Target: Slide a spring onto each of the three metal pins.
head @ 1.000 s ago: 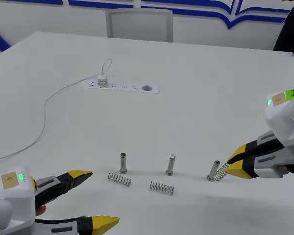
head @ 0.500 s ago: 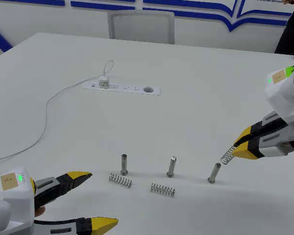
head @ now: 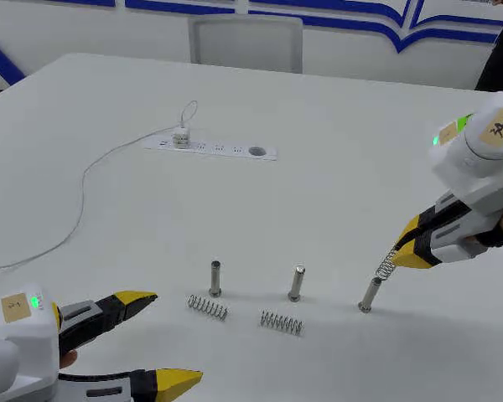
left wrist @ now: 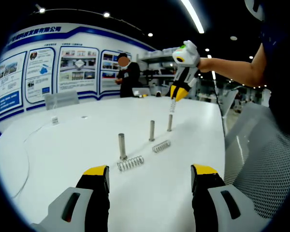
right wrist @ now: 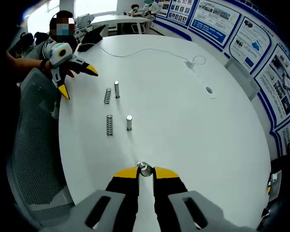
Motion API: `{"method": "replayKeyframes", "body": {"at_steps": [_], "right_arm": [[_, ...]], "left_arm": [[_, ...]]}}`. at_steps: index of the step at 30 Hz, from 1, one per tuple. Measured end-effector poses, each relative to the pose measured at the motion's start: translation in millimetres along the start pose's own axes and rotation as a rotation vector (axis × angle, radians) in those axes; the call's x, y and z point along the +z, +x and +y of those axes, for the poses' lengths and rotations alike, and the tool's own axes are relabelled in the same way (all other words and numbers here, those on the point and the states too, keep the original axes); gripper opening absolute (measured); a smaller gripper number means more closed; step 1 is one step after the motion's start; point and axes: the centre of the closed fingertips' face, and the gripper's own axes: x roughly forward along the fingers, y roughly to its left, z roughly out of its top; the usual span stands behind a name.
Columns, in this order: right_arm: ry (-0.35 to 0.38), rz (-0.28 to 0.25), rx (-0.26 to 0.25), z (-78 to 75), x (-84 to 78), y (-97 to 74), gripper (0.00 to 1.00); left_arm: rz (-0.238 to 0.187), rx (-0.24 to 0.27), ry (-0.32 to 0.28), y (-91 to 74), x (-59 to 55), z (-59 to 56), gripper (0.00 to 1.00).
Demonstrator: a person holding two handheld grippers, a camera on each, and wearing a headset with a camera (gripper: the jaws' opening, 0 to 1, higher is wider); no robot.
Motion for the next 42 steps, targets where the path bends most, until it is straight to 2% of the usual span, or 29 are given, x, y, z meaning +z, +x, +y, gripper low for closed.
{"method": "replayKeyframes", "body": {"at_steps": [21, 42], "right_arm": [[-0.006, 0.051, 0.027, 3.5, -4.1, 15.9, 0.12], [0.017, 0.089, 0.041, 6.2, -16.0, 43.2, 0.12]], "left_arm": [[-0.008, 0.004, 0.002, 0.5, 2.7, 1.4, 0.71], [-0.013, 0.001, 0.014, 1.5, 7.8, 0.3, 0.71]]}}
